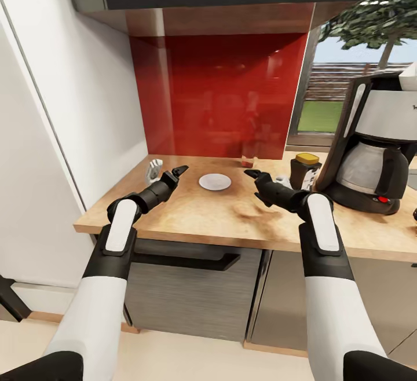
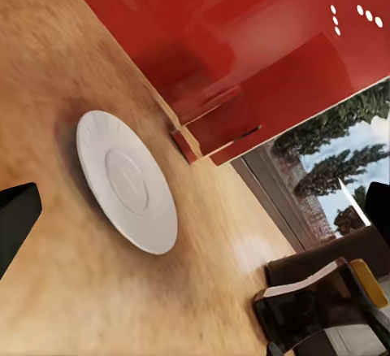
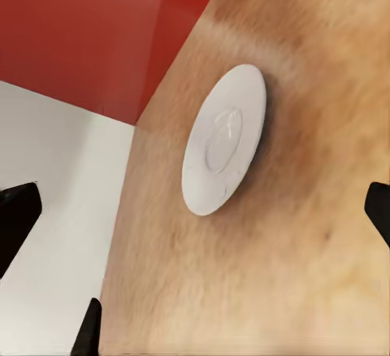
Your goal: Set up a coffee station on the kitchen countertop: keep the coffee maker on the countertop, move the bottle of coffee from the kitchen shelf to the counter next to the coffee maker, place a paper coffee filter on top of the coffee maker, put the saucer next to the coffee maker with the coffee cup on the saucer, and place the electric kettle next to the coffee maker.
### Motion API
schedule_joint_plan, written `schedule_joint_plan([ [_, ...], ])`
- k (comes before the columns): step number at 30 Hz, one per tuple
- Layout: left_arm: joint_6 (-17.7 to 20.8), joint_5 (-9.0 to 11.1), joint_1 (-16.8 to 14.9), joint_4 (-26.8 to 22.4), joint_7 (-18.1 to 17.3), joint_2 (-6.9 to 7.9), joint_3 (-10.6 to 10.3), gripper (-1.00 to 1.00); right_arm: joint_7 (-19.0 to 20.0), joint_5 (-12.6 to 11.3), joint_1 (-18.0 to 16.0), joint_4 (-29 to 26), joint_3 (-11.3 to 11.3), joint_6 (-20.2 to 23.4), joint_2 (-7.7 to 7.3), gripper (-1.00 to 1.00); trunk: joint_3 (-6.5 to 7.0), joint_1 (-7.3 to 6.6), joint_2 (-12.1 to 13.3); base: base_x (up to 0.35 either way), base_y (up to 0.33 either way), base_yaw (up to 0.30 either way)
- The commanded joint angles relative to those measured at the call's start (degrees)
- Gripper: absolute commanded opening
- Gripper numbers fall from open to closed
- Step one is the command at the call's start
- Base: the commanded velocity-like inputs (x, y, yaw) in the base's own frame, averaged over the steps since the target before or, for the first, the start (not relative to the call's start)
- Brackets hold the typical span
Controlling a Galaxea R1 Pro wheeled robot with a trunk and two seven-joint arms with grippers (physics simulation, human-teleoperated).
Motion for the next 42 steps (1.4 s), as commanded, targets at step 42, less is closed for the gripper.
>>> schedule_joint_plan([
  [42,0.35,8.23,-14.41,20.45,8.68,-0.06,4.73,1.00,-3.35,-6.72,-5.99,10.48,4.42,-4.82,0.06,1.00,-0.06,0.00,-0.03,0.001,-0.004,0.000],
])
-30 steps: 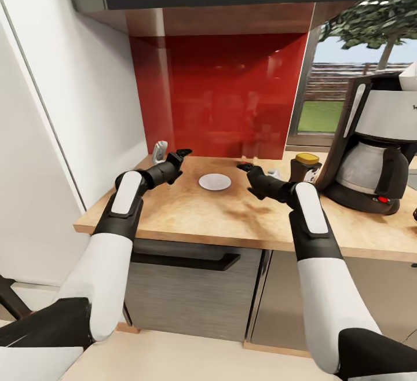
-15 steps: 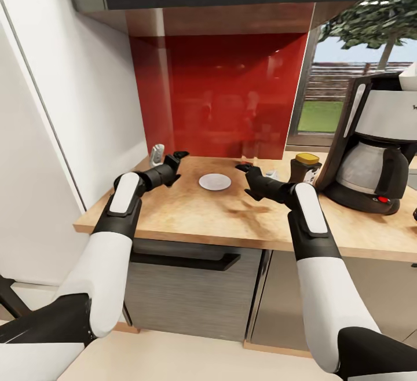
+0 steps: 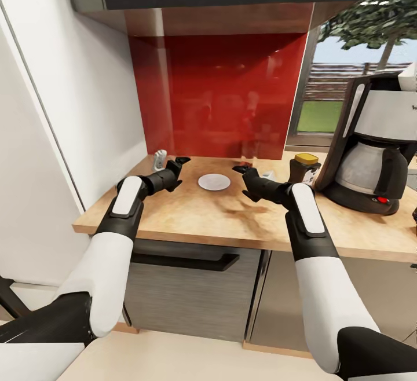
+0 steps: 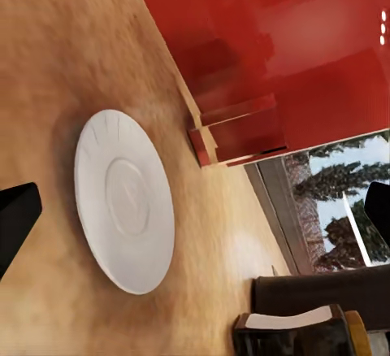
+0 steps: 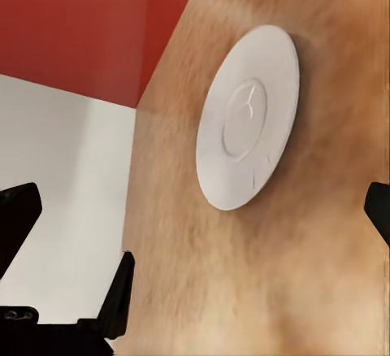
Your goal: Set up a coffee station on the kitchen countertop: keep the coffee maker on the countertop, move the bottle of coffee from the kitchen shelf to the counter next to the coffee maker, place a paper coffee filter on top of the coffee maker, put the saucer next to the coffee maker with the coffee cup on the saucer, and place the electric kettle next to the coffee maker.
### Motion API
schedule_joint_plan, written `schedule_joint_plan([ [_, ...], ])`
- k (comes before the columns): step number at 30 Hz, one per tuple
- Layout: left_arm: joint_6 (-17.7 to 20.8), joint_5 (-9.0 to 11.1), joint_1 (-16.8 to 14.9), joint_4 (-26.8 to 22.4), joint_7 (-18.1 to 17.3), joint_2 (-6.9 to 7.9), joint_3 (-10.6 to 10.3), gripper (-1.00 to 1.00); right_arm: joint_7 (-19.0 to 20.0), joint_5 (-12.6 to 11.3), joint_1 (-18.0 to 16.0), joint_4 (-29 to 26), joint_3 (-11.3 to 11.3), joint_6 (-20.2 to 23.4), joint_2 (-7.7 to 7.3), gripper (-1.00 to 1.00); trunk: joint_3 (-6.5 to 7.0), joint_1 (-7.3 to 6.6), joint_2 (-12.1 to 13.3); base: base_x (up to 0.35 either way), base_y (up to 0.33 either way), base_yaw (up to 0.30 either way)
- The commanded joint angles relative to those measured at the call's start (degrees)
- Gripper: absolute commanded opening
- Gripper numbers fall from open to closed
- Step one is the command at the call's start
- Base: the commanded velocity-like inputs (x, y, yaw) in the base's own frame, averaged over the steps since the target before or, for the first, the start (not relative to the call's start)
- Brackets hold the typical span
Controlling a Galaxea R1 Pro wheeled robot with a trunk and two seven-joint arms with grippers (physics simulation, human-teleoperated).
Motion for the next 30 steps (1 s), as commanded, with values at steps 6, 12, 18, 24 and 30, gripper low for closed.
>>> schedule_joint_plan([
  [6,0.30,0.61,-0.05,0.07,0.54,-0.07,0.23,1.00,-0.55,-0.59,-0.05,1.05,0.02,0.15,0.09,1.00,-0.06,0.01,-0.02,0.034,-0.095,0.000],
  [12,0.30,0.61,-0.05,0.13,0.53,-0.07,0.18,1.00,-0.54,-0.64,-0.09,1.75,0.94,0.16,0.46,1.00,-0.06,0.01,-0.02,0.026,-0.053,0.000],
  [18,0.30,0.61,-0.05,0.14,0.48,-0.07,0.23,1.00,-0.46,-4.85,-1.09,4.54,2.58,0.15,0.56,1.00,-0.06,0.01,-0.02,0.012,-0.018,0.000],
  [24,0.30,0.61,-0.05,0.14,0.47,-0.07,0.25,1.00,-0.45,-5.91,-2.10,6.05,2.79,0.14,0.57,1.00,-0.06,0.01,-0.02,0.091,-0.002,0.000],
  [30,0.34,0.61,-0.05,0.14,0.47,-0.07,0.30,1.00,-0.45,-6.04,-2.33,6.47,2.81,0.14,0.57,1.00,-0.06,0.01,-0.02,0.096,0.000,0.000],
])
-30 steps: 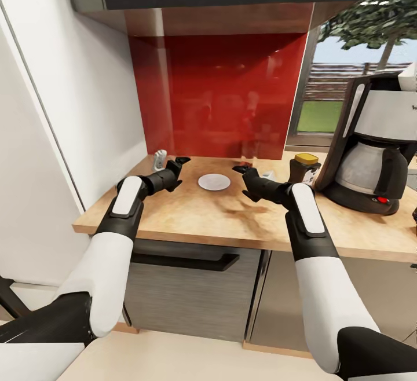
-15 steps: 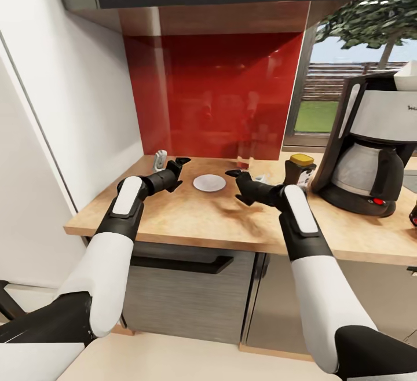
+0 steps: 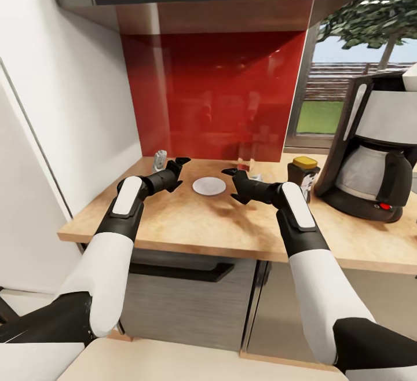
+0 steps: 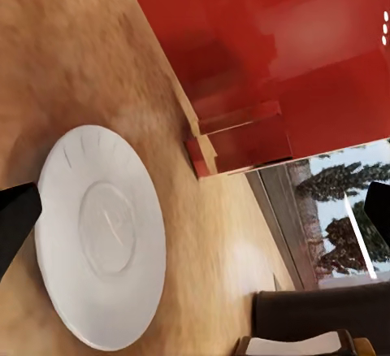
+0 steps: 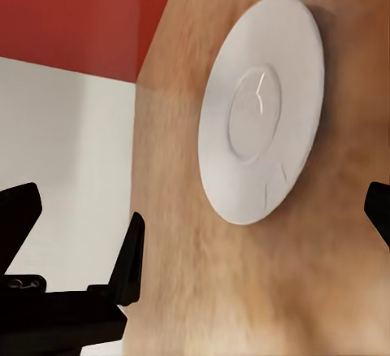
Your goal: Set up a coffee station on the kitchen countertop: keep the coffee maker on the countertop, move the bottle of coffee from the kitchen shelf to the counter next to the coffee maker, place a paper coffee filter on top of the coffee maker, put the saucer next to the coffee maker with the coffee cup on the saucer, and place the electric kettle next to the coffee maker.
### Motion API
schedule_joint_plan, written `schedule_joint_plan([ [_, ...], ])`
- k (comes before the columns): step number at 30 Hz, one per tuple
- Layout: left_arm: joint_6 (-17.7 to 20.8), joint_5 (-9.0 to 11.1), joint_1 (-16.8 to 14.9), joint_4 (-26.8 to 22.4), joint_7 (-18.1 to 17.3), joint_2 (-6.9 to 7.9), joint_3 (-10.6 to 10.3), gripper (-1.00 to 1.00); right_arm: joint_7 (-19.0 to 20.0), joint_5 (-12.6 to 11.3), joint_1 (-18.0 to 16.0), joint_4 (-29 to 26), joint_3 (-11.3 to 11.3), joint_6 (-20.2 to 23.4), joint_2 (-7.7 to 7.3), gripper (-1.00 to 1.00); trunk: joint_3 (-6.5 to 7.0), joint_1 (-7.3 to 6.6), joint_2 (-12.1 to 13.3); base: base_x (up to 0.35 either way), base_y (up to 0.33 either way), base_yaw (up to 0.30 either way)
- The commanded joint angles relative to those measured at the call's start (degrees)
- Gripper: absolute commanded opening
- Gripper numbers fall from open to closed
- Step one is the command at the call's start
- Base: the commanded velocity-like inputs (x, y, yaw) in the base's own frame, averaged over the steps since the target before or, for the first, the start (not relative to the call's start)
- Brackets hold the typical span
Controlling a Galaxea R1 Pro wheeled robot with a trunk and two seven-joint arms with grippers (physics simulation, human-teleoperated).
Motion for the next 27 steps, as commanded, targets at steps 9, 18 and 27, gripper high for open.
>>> schedule_joint_plan([
  [9,0.35,0.61,-0.05,0.05,0.52,-0.07,0.26,1.00,-0.60,-0.55,-0.07,0.53,-0.18,0.10,0.05,1.00,-0.06,0.00,-0.03,0.069,-0.051,0.000],
  [18,0.35,0.61,-0.05,2.34,0.52,-0.07,0.22,1.00,-0.53,-0.59,-0.11,2.19,-0.17,0.06,0.06,1.00,-0.06,0.00,-0.03,0.013,-0.012,0.000],
  [27,0.35,0.61,-0.05,2.74,0.52,-0.07,0.26,1.00,-0.43,-0.60,-0.09,2.80,-0.17,0.07,0.06,1.00,-0.06,0.00,-0.03,0.001,-0.085,0.000],
])
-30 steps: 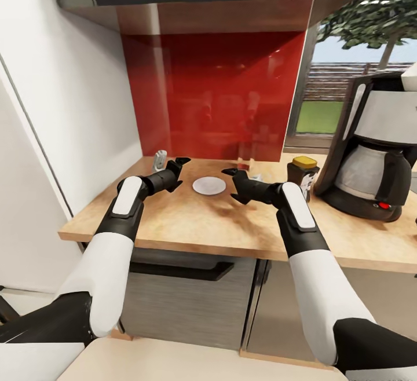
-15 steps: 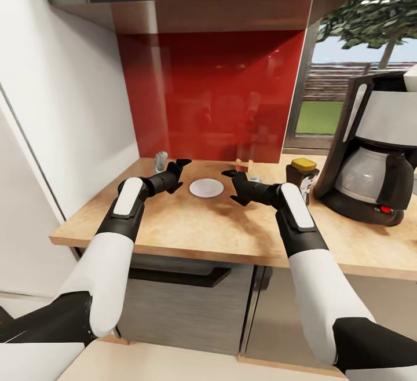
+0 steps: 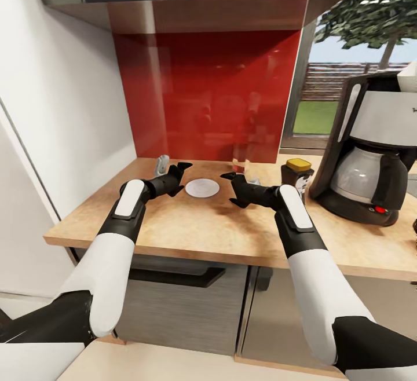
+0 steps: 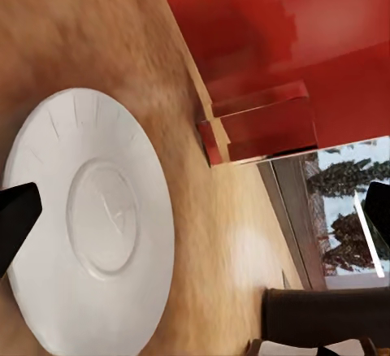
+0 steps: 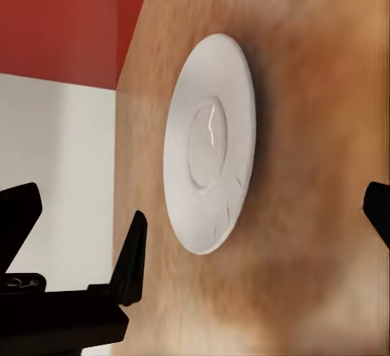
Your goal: Set up a coffee station on the kitchen countertop: keep the coffee maker on the countertop, move the bottle of coffee from the kitchen shelf to the counter next to the coffee maker, place a paper coffee filter on top of the coffee maker, put the saucer next to the coffee maker with the coffee cup on the saucer, and place the electric kettle next to the coffee maker.
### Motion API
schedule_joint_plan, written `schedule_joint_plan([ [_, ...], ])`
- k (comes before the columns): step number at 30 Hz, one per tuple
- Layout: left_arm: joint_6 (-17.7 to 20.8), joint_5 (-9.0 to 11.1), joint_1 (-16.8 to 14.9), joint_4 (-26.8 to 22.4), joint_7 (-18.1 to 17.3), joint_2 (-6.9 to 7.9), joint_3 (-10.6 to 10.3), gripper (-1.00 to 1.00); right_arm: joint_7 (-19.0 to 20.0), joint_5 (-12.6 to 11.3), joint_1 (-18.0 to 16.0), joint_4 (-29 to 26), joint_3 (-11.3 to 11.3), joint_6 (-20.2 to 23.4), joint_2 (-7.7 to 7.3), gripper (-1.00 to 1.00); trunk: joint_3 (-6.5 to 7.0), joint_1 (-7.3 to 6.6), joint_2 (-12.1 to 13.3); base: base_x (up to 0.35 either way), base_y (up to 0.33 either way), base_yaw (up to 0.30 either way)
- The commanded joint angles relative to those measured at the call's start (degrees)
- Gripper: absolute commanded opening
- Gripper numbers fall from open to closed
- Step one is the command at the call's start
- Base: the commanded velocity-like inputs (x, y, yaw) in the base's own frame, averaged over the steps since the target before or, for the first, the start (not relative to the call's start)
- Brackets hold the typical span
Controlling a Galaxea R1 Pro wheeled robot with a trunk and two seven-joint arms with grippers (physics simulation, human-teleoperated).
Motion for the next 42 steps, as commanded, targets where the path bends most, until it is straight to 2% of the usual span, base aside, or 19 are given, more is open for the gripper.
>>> schedule_joint_plan([
  [1,0.30,0.61,-0.05,-0.06,0.53,-0.07,0.25,1.00,-0.61,-0.44,-0.05,-0.04,-0.18,0.18,0.05,1.00,-0.06,0.00,-0.03,0.000,-0.034,0.000],
  [7,0.30,0.61,-0.05,0.13,0.53,-0.07,0.94,1.00,-0.60,-0.44,-0.05,0.08,-0.18,0.17,0.05,1.00,-0.06,0.00,-0.03,0.000,-0.012,0.000],
  [11,0.30,0.61,-0.05,0.16,0.53,-0.07,3.39,1.00,-0.57,-0.44,-0.08,0.09,-0.18,0.17,0.05,1.00,-0.06,0.00,-0.03,0.000,-0.002,0.000],
  [17,0.30,0.61,-0.05,0.18,0.53,-0.07,4.54,1.00,-0.52,-0.44,-0.09,0.09,-0.18,0.17,0.05,1.00,-0.06,0.00,-0.03,0.000,0.000,0.000],
  [28,0.30,0.61,-0.05,2.11,0.46,-0.07,4.57,1.00,-0.43,-0.60,-0.10,1.80,-0.10,0.17,0.29,1.00,-0.06,0.00,-0.03,0.000,0.000,0.000],
  [42,0.30,0.61,-0.05,2.29,0.36,-0.07,4.47,1.00,-0.43,-0.60,-0.45,2.01,-0.10,0.17,0.32,1.00,-0.06,0.00,-0.03,0.061,0.000,0.000],
])
